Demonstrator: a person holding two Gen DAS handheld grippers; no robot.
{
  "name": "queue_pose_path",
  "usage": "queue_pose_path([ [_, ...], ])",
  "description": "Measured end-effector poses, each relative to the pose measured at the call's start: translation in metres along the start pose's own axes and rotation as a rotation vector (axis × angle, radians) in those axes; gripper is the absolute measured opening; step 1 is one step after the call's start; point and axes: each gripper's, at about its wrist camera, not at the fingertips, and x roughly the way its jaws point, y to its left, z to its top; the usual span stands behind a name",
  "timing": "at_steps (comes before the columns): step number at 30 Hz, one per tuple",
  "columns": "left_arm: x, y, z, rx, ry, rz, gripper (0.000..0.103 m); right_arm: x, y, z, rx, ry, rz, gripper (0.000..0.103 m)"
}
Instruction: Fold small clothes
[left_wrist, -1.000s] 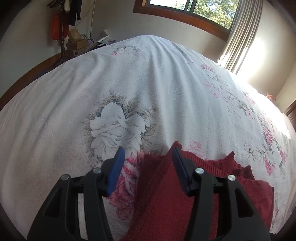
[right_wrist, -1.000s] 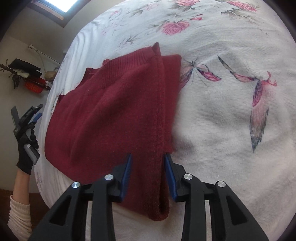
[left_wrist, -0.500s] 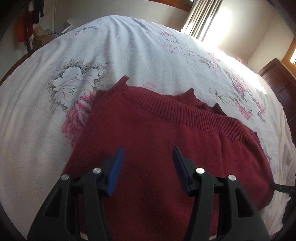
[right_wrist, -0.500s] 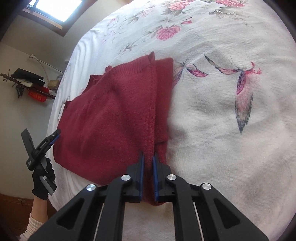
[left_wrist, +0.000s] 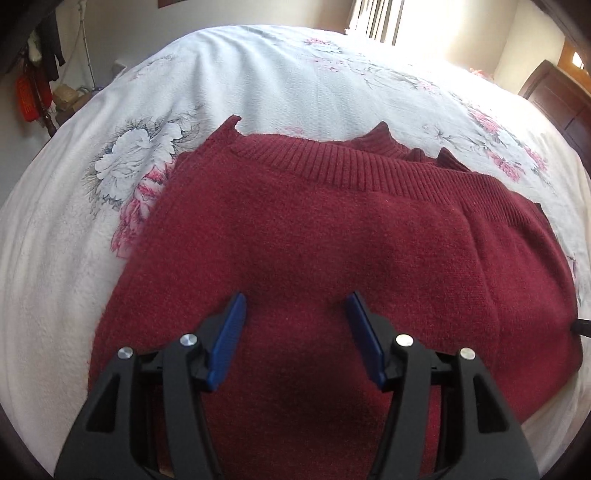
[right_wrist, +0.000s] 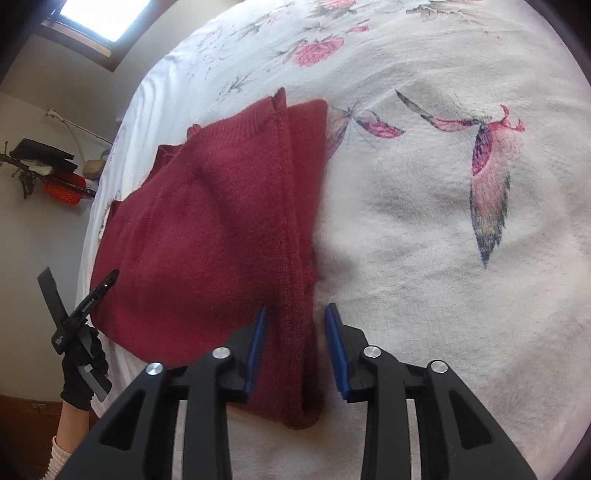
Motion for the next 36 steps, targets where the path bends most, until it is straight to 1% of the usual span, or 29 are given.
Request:
queue_pose_path([
  [1,-0.004,-0.001,0.000,-0.013,-0.003,-0.010,0.057,-0.004,-0.001,0.002,0.006,-0.020,0.004,0.051],
  [3,-0.013,-0.007,0.000,-0.026,-0.019,-0.036,0.057,-0.007,-0.005,0.005,0.031,-0.048,0.028,0.053],
  [6,-0.026,-0.022,0.003,-0.018,-0.046,-0.077,0.060,-0.002,-0.015,0.012,0.098,-0.048,0.109,0.061],
  [7,-0.029,-0.028,0.004,-0.015,-0.050,-0.091,0.061,0.001,-0.015,0.015,0.102,-0.047,0.111,0.061],
  [10,-0.029,-0.046,0.008,-0.009,-0.034,-0.114,0.064,0.010,-0.011,0.019,0.077,-0.038,0.063,0.062],
  [14,-0.020,-0.061,0.009,0.001,-0.008,-0.123,0.065,0.021,-0.007,0.018,0.062,-0.010,0.049,0.061],
  [19,-0.005,-0.062,0.009,-0.027,0.031,-0.123,0.065,0.021,-0.003,0.017,0.040,-0.011,0.045,0.060],
  [22,0.005,-0.058,0.007,-0.035,0.051,-0.115,0.065,0.023,-0.001,0.017,0.028,-0.008,0.053,0.058],
  [24,0.009,-0.056,0.006,-0.036,0.053,-0.123,0.065,0.024,-0.001,0.017,0.025,-0.002,0.057,0.056],
  [26,0.013,-0.054,0.006,-0.036,0.061,-0.133,0.066,0.027,-0.003,0.016,0.030,0.005,0.073,0.052],
  [30,0.018,-0.055,0.005,-0.011,0.064,-0.130,0.068,0.037,-0.009,0.016,0.063,0.024,0.126,0.050],
  [34,0.020,-0.056,0.004,0.006,0.058,-0.127,0.069,0.040,-0.015,0.017,0.077,0.023,0.180,0.047],
  [36,0.021,-0.056,0.004,0.005,0.059,-0.132,0.069,0.040,-0.021,0.016,0.094,0.025,0.209,0.042],
])
